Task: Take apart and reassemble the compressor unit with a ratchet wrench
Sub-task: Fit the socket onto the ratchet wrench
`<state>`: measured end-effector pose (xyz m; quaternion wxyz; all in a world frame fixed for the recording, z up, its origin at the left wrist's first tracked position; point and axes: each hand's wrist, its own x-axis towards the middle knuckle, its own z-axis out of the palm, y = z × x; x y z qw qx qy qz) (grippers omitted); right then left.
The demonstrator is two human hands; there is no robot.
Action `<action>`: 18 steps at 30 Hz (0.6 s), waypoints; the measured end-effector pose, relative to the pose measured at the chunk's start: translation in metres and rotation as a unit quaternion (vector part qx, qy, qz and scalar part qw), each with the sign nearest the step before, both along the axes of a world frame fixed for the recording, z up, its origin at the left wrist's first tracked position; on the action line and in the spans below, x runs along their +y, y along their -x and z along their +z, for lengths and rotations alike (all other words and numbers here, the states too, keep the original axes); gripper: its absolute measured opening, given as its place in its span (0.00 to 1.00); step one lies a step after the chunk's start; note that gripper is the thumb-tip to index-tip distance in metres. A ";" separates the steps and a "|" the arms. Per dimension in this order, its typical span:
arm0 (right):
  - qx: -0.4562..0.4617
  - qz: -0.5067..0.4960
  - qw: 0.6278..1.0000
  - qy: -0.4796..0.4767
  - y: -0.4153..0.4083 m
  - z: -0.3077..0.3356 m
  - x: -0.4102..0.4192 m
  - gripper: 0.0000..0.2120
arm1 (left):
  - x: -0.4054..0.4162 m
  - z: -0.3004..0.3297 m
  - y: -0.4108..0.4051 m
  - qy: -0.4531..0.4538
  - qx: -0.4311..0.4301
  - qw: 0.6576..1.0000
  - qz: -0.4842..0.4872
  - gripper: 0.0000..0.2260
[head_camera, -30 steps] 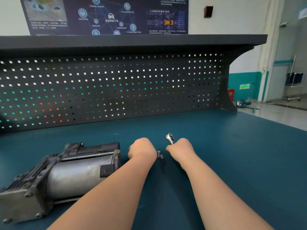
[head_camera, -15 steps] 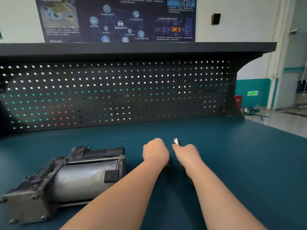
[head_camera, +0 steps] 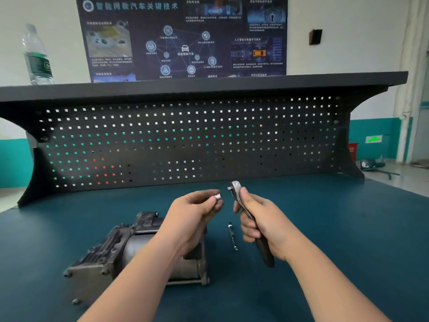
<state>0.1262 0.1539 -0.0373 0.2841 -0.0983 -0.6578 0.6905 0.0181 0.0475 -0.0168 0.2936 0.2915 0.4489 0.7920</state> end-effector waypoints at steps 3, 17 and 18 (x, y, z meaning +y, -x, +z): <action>-0.009 0.008 1.000 0.010 0.002 -0.002 -0.005 0.24 | -0.004 -0.005 0.004 -0.031 -0.021 0.999 -0.033 0.07; -0.042 0.014 0.999 -0.026 0.002 -0.001 -0.011 0.22 | -0.006 -0.011 0.008 -0.044 -0.002 0.998 -0.052 0.06; -0.044 0.012 0.998 -0.031 0.002 -0.001 -0.012 0.23 | -0.006 -0.011 0.008 -0.046 -0.002 0.998 -0.050 0.06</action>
